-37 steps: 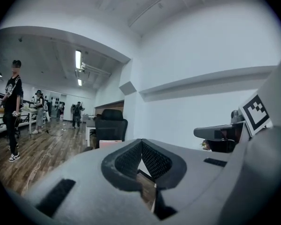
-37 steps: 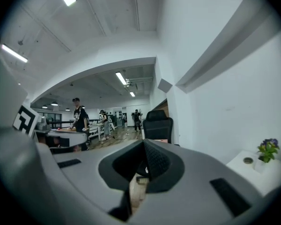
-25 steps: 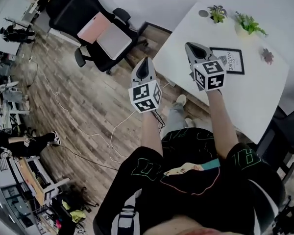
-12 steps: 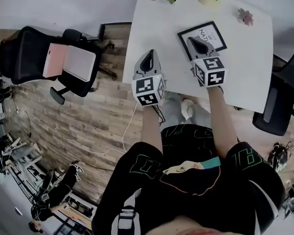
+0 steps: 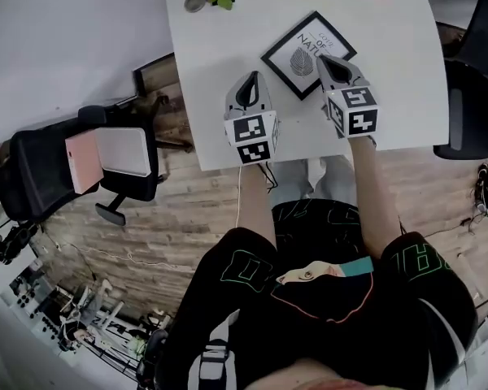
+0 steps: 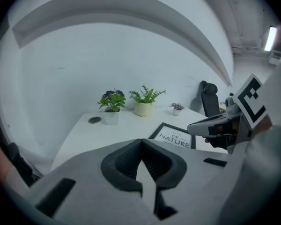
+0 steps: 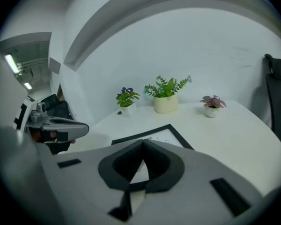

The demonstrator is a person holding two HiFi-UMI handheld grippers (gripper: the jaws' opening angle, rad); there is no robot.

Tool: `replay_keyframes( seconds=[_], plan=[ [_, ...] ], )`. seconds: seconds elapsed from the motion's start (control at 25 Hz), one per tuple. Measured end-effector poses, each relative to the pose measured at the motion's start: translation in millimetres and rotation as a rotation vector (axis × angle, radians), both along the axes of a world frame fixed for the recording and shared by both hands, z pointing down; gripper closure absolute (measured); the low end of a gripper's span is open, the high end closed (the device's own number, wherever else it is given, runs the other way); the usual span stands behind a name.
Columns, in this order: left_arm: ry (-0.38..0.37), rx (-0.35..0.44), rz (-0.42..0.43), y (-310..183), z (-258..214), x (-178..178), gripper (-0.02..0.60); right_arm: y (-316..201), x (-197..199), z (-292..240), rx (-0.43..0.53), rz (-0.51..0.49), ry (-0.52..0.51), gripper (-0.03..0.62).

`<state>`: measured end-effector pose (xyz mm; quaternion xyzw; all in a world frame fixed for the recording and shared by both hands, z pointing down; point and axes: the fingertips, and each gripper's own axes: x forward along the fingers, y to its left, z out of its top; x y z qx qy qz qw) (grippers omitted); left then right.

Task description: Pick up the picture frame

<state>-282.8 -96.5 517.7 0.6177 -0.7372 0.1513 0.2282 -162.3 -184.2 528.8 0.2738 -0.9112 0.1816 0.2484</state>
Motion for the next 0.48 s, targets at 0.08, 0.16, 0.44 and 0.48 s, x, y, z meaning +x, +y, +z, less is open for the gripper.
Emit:
replay_keyframes(
  seconds=[0.08, 0.16, 0.44, 0.48],
  plan=[
    [-0.053, -0.043, 0.096, -15, 8, 6, 0.574, -8, 10, 10, -0.017, 0.052, 0.031, 0.588],
    [-0.145, -0.098, 0.218, -28, 18, 15, 0.574, -10, 16, 20, -0.041, 0.086, 0.055, 0.588],
    [-0.202, -0.130, 0.411, -76, 37, 23, 0.572, -12, 37, 45, -0.098, 0.232, 0.127, 0.586],
    [-0.203, -0.136, 0.425, -81, 41, 22, 0.572, -13, 39, 47, -0.105, 0.250, 0.135, 0.580]
  ],
)
